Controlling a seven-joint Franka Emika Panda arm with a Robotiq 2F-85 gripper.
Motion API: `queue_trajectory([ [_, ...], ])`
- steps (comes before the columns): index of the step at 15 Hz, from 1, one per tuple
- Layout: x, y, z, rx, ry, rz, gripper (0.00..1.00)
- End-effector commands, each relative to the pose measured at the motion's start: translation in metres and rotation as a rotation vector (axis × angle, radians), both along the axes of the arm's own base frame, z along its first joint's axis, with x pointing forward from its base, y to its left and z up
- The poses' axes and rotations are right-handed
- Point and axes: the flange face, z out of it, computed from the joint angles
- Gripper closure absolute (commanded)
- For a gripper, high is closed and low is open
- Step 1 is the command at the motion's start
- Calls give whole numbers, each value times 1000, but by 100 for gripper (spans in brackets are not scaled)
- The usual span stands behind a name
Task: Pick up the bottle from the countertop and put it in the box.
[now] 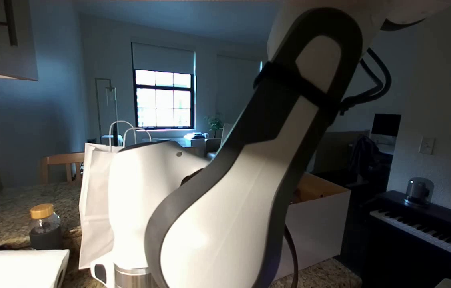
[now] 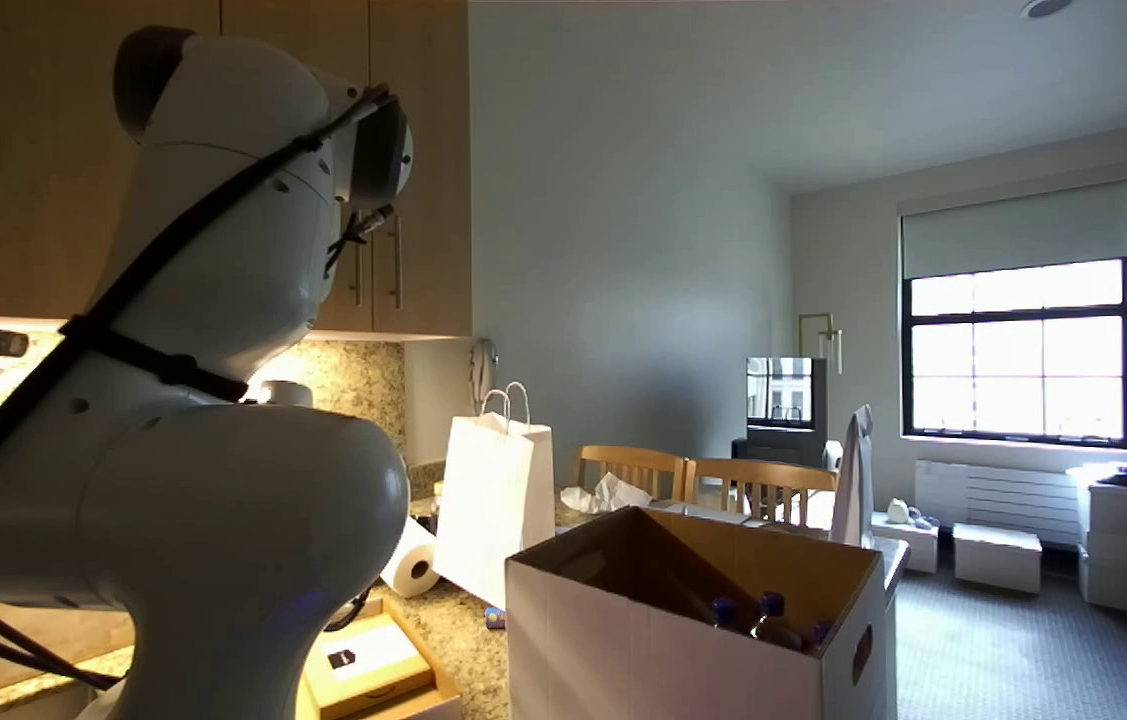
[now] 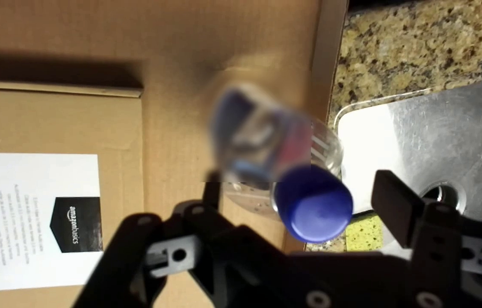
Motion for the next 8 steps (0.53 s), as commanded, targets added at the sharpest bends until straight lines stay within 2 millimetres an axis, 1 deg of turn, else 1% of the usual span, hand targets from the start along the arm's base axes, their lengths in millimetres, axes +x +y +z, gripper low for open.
queue_trajectory([
  [1,-5,-6,4,-12,-22,-37,41],
  [6,-5,-5,10,-16,-33,-96,73],
  [8,-5,-5,15,-16,-42,-115,81],
])
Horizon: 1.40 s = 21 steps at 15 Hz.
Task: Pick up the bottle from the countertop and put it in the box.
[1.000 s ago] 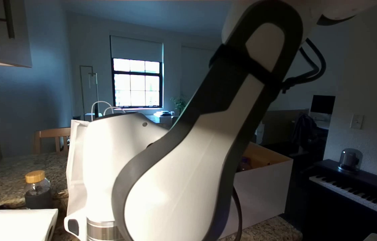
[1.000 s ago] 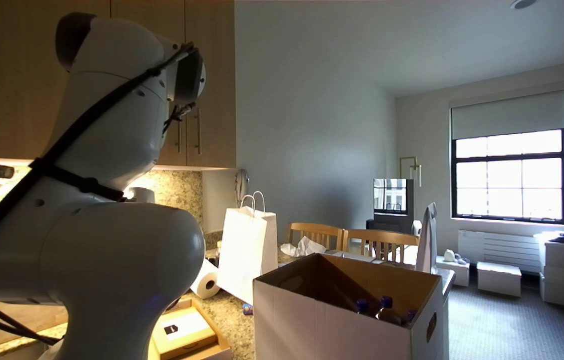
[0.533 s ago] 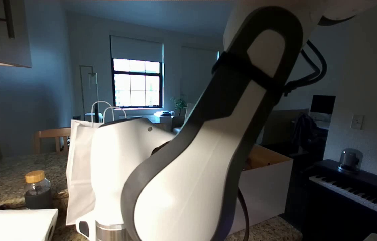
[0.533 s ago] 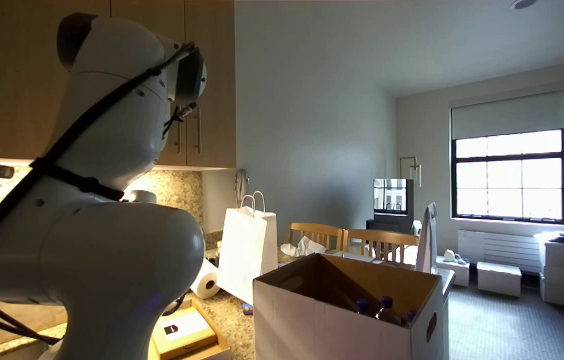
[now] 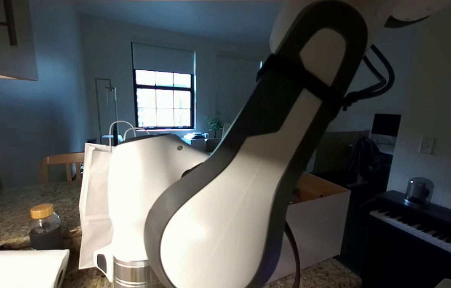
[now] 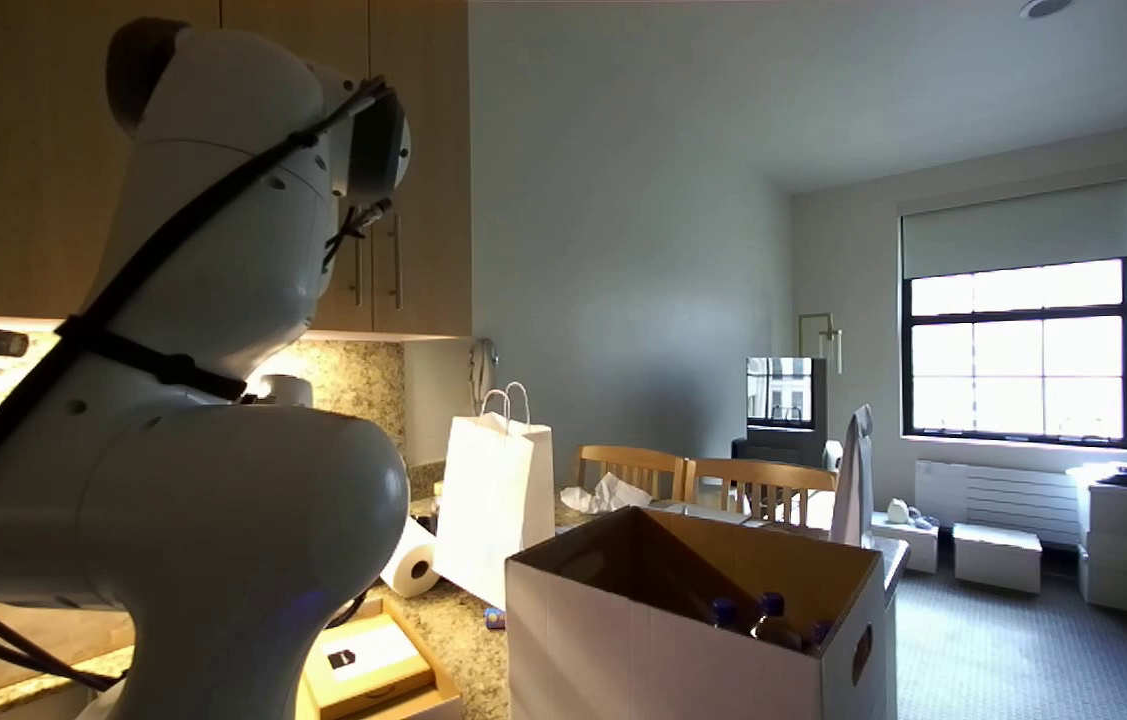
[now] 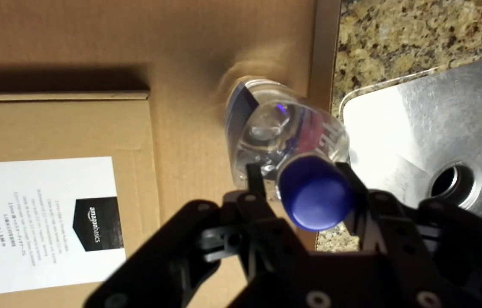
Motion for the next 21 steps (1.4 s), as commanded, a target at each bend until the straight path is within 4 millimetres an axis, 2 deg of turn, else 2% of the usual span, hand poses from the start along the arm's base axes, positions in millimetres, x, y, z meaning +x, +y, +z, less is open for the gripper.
queue_trajectory([
  [1,-9,-6,11,-14,-34,-44,83],
  [3,-11,-11,23,-13,-51,-72,86],
  [7,-16,-23,59,-77,-63,-163,84],
  [11,-16,-36,115,-194,-11,-168,83],
  [14,-7,-52,172,-298,-31,-173,84],
  [17,11,-76,245,-331,-96,-225,84],
  [21,42,-129,335,-249,-201,-346,84],
])
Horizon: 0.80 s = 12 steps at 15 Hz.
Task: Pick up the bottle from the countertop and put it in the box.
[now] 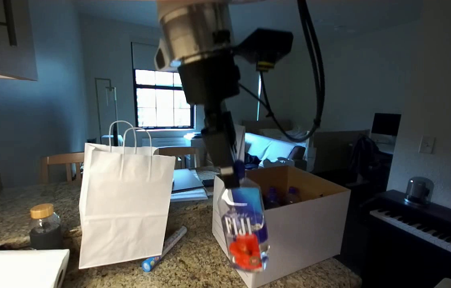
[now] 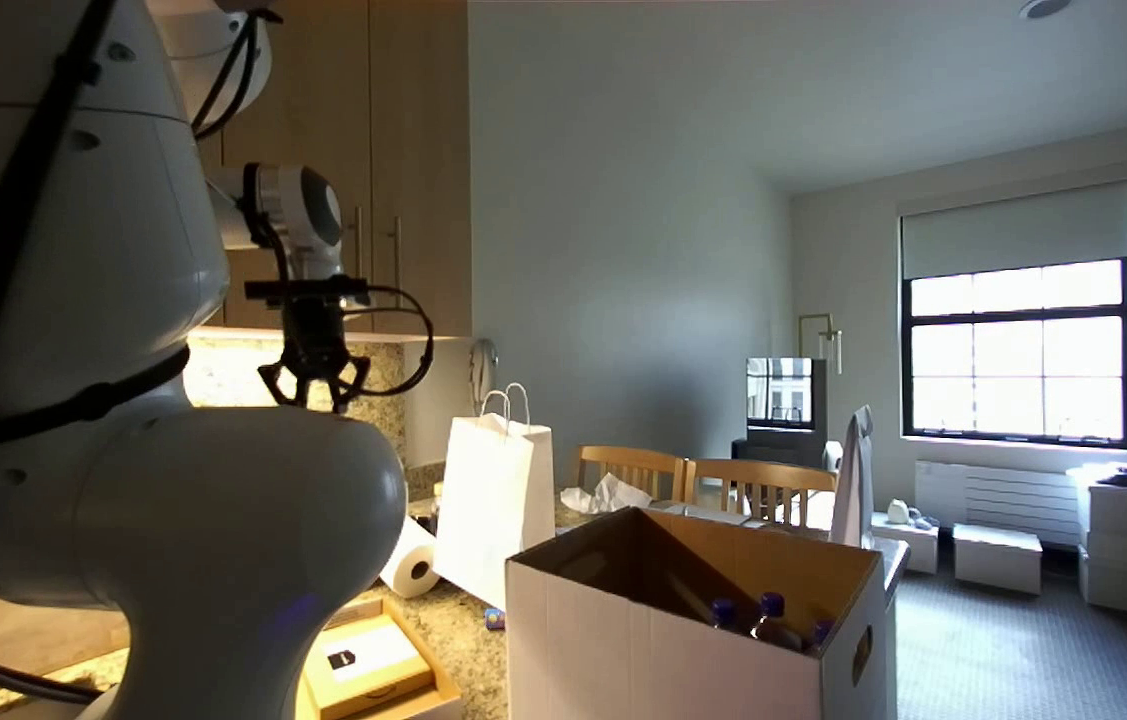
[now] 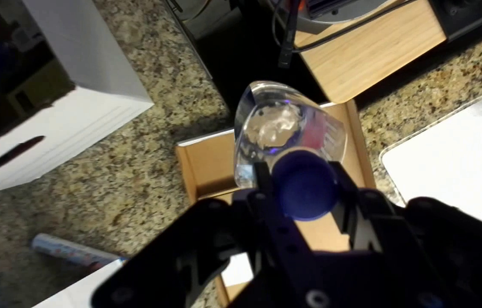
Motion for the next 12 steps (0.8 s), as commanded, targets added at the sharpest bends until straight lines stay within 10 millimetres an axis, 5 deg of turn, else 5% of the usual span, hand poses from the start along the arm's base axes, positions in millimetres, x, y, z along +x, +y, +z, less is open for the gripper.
queue_trajectory([
  [1,21,-56,77,66,-138,-78,84],
  [5,52,-140,148,122,-247,-201,84],
  [7,70,-184,167,152,-280,-256,85],
  [12,138,-269,156,237,-387,-378,85],
])
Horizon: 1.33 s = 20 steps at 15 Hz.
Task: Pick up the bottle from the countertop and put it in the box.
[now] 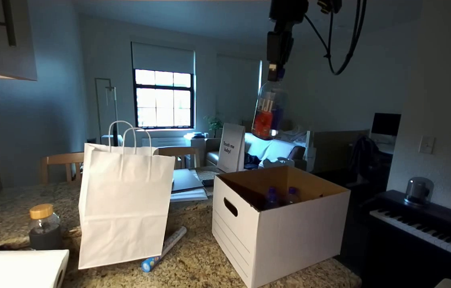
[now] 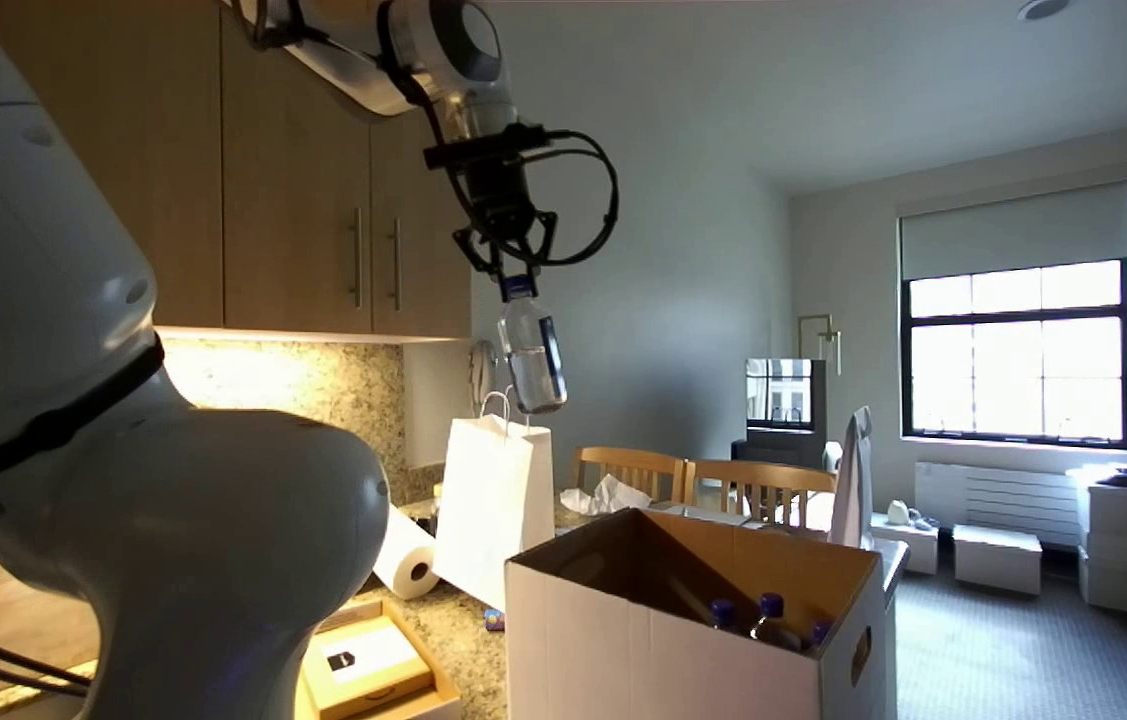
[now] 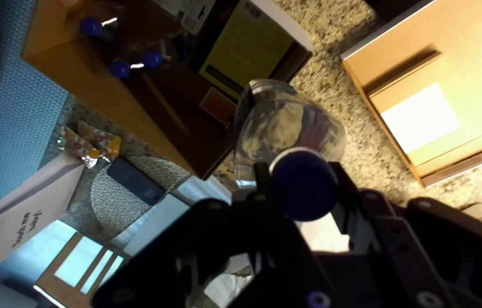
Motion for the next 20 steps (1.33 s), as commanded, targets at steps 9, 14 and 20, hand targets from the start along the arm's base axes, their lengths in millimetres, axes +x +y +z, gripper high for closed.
queue_trajectory([
  [9,148,-141,-133,81,79,-264,85],
  [14,151,-217,-196,158,179,-444,85],
  [20,144,-271,-250,244,195,-621,85],
])
